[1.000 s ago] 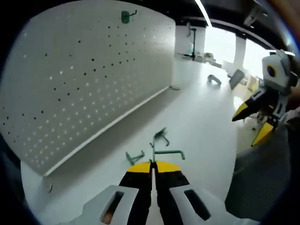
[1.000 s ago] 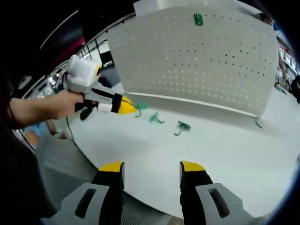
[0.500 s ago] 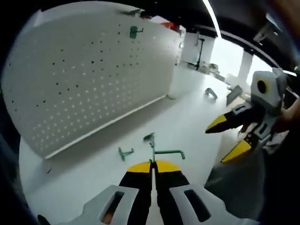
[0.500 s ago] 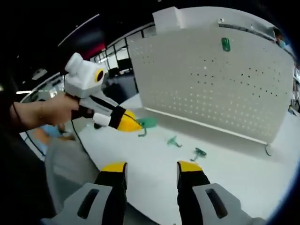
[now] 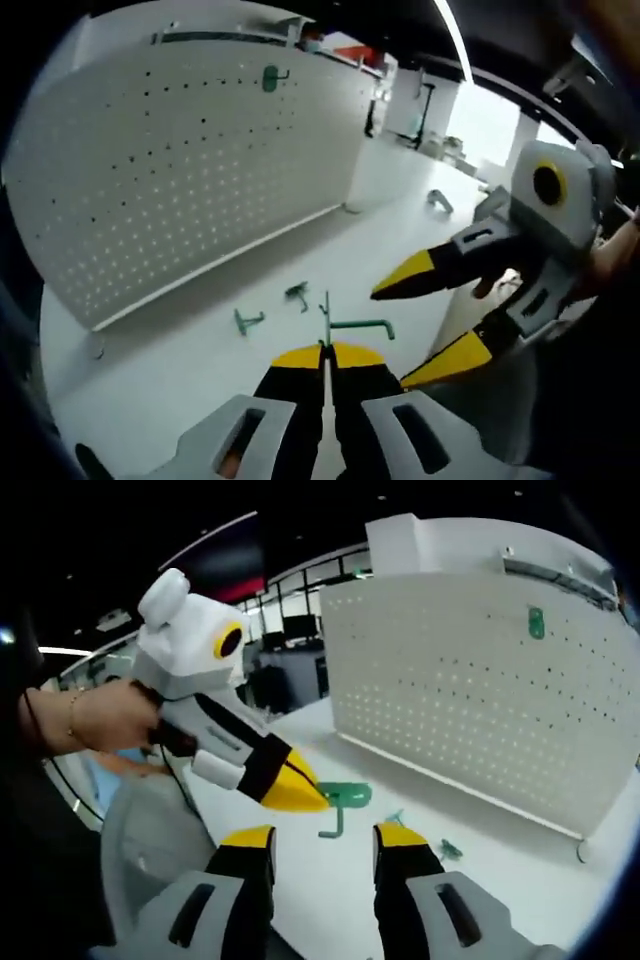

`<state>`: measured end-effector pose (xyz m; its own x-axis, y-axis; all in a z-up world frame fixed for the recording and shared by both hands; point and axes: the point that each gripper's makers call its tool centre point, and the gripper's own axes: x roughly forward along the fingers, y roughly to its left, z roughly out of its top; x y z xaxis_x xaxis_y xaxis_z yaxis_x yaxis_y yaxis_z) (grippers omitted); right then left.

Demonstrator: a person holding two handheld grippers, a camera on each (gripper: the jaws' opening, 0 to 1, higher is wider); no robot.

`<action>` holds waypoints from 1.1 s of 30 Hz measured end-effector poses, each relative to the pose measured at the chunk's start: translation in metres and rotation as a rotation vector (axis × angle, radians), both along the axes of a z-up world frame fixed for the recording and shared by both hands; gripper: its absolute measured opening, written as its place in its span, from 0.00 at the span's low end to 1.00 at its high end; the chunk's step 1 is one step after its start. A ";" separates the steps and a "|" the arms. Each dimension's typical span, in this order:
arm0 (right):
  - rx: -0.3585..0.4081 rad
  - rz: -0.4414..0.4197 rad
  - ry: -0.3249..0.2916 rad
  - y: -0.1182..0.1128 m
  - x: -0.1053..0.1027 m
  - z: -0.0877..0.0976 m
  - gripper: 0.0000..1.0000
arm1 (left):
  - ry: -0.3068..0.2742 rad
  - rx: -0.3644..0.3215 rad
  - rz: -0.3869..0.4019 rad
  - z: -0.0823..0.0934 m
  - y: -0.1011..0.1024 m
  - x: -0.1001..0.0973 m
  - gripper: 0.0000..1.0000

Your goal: Insert the hook assembly into the mounting plate slot until the hook locks in place.

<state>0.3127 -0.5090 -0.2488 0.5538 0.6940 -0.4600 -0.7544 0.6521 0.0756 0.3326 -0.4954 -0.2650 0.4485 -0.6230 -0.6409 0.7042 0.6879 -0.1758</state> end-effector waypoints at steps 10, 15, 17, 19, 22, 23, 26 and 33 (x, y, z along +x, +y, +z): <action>-0.046 0.049 -0.012 0.007 -0.008 -0.008 0.29 | 0.084 0.017 -0.032 -0.006 -0.007 -0.014 0.01; -0.062 0.055 -0.016 0.007 -0.009 -0.010 0.27 | 0.102 0.007 -0.026 -0.004 -0.006 -0.016 0.01; -0.076 0.062 -0.027 0.006 -0.009 -0.011 0.24 | 0.110 0.003 -0.022 -0.004 -0.006 -0.017 0.01; -0.092 0.071 -0.040 0.006 -0.010 -0.011 0.21 | 0.111 0.004 -0.022 -0.004 -0.006 -0.018 0.01; -0.093 0.074 -0.044 0.006 -0.010 -0.010 0.20 | 0.123 -0.008 -0.028 -0.003 -0.009 -0.020 0.01; -0.097 0.072 -0.047 0.006 -0.010 -0.010 0.19 | 0.132 -0.016 -0.027 -0.003 -0.010 -0.022 0.01; -0.106 0.072 -0.047 0.005 -0.010 -0.011 0.18 | 0.135 -0.012 -0.024 -0.003 -0.010 -0.022 0.01; -0.078 0.029 -0.016 0.002 -0.004 -0.008 0.09 | 0.153 -0.024 -0.006 -0.003 -0.006 -0.024 0.01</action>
<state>0.3084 -0.5071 -0.2566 0.5415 0.6726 -0.5044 -0.7741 0.6330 0.0130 0.3090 -0.5018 -0.2678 0.3428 -0.6416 -0.6862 0.6723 0.6777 -0.2979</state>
